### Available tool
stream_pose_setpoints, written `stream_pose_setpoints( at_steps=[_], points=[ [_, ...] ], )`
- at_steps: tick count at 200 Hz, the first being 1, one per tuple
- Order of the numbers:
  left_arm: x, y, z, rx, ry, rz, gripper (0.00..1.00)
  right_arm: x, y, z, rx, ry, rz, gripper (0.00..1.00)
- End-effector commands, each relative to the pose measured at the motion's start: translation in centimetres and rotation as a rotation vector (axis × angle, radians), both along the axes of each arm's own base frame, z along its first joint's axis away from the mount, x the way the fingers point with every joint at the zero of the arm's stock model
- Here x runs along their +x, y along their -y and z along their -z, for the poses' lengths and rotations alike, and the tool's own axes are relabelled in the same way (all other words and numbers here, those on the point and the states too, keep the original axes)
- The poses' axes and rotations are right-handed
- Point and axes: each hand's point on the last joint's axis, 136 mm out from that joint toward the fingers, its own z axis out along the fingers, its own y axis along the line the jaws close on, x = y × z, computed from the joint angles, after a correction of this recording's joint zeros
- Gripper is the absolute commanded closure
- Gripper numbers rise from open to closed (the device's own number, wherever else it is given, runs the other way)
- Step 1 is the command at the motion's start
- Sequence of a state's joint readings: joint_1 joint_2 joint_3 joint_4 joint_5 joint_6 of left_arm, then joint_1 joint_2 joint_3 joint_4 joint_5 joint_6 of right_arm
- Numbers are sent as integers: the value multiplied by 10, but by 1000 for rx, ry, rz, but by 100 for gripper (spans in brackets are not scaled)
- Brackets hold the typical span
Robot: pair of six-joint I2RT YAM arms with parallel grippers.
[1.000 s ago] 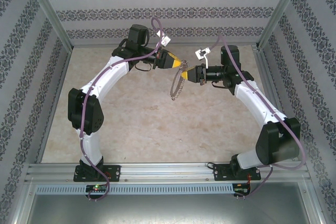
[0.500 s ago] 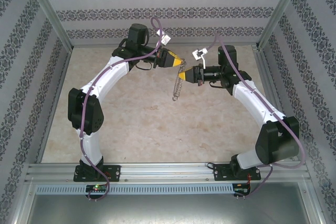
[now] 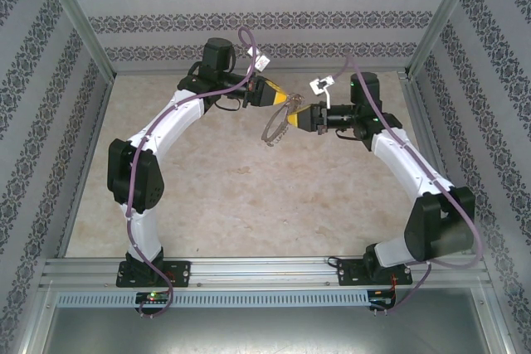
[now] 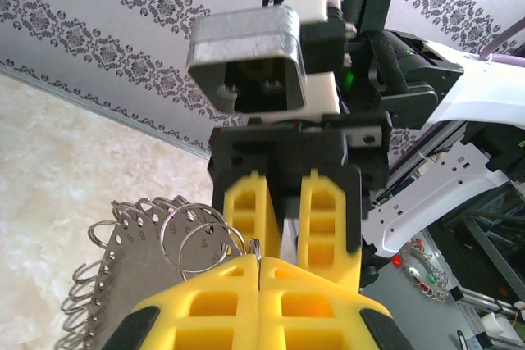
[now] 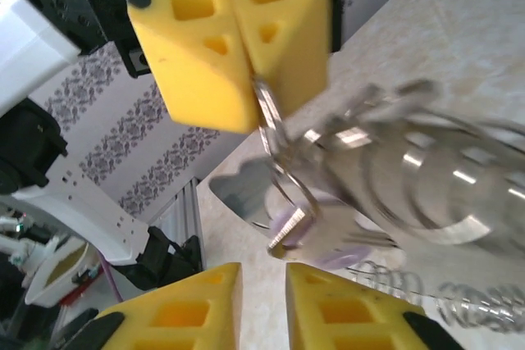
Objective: Put the keys on the keyring
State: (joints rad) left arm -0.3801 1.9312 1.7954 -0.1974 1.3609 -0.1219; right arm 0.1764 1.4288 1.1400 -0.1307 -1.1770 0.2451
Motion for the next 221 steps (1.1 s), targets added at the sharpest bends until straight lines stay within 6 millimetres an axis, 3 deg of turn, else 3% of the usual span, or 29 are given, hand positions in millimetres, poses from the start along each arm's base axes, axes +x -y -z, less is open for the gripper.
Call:
stream_pose_setpoints(
  at_steps=[1,30,152,176,210,221],
  points=[
    [-14,0,-25,-44,71,35,100,-10,14,-17,23,54,12,69],
    [-16,0,-27,-47,71,42,100,-3,19,-20,25,65,42,61],
    [-18,2,-27,-48,69,49,100,20,-6,-28,49,78,-9,61],
    [-17,3,-27,-48,71,49,100,22,-7,-29,55,77,-18,70],
    [-17,3,-27,-48,71,46,100,17,-8,-25,58,68,-34,99],
    [-17,3,-27,-49,70,46,100,16,-9,-24,58,64,-37,100]
  ],
)
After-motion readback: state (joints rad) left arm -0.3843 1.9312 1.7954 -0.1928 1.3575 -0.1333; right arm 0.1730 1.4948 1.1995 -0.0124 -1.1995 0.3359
